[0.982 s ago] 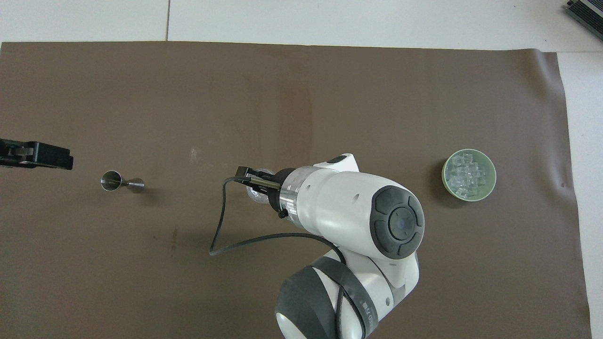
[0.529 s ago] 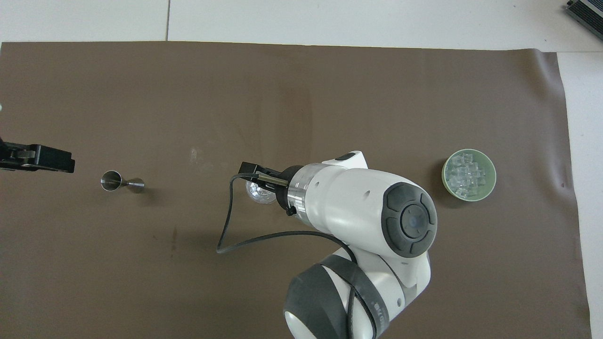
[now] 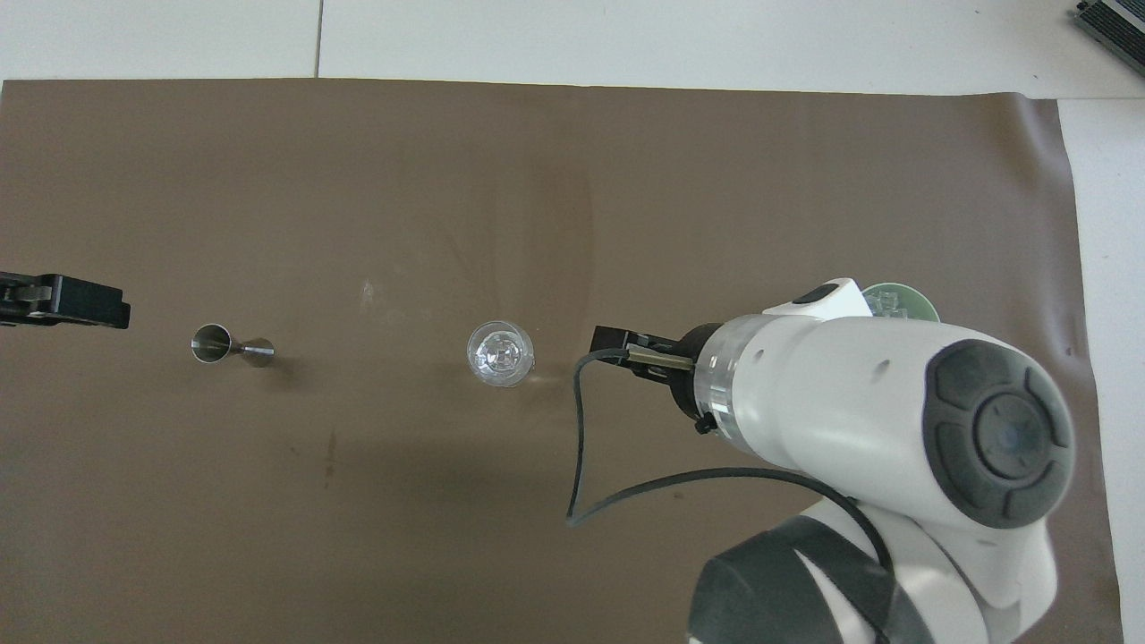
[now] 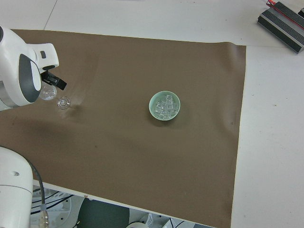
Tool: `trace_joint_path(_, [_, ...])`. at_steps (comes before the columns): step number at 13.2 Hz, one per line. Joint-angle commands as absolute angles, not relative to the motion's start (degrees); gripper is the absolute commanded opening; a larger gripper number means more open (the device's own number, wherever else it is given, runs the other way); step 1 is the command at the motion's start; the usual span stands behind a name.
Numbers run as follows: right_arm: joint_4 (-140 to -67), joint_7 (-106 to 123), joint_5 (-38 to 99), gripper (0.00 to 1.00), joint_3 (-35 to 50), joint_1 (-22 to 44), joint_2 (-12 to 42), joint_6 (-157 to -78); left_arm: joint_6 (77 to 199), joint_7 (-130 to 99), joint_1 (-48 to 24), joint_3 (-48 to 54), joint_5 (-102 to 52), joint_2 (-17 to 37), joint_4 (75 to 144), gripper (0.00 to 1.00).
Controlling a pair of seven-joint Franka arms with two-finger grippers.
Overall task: Pour wine and add ice with both arms
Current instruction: 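Carry the green cup back and set it down on the table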
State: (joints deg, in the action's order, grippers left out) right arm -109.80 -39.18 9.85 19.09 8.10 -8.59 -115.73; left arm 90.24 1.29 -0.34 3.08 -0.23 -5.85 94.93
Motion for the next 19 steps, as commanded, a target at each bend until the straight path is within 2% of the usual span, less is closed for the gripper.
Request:
trace_joint_path(1, [-112.1,-35.1,6.4,1.00,19.7,4.9,-13.0,-110.3,90.0,1.8,-0.7,3.1,-0.5,-7.3,96.5,1.00])
trace_joint_path(5, [-111.8,-27.3,4.7,1.00,19.0,1.1,-16.1,-104.9,89.4,1.8,-0.4,3.1,-0.5,-7.3,96.5,1.00])
trace_joint_path(12, [-110.2,-19.8,4.8,1.00,13.5,1.2,-16.5,-102.0,89.4,1.8,0.2,2.9,-0.5,-7.3,96.5,1.00])
trace_joint_path(16, [-105.0,-19.1,5.3,1.00,11.0,0.9,-15.1,-98.5,89.4,1.8,0.2,2.9,-0.5,-7.3,96.5,1.00])
trace_joint_path(19, [-99.5,-13.9,4.7,1.00,8.8,-0.6,-14.2,-92.9,89.4,1.8,0.2,2.9,-0.5,-7.3,96.5,1.00])
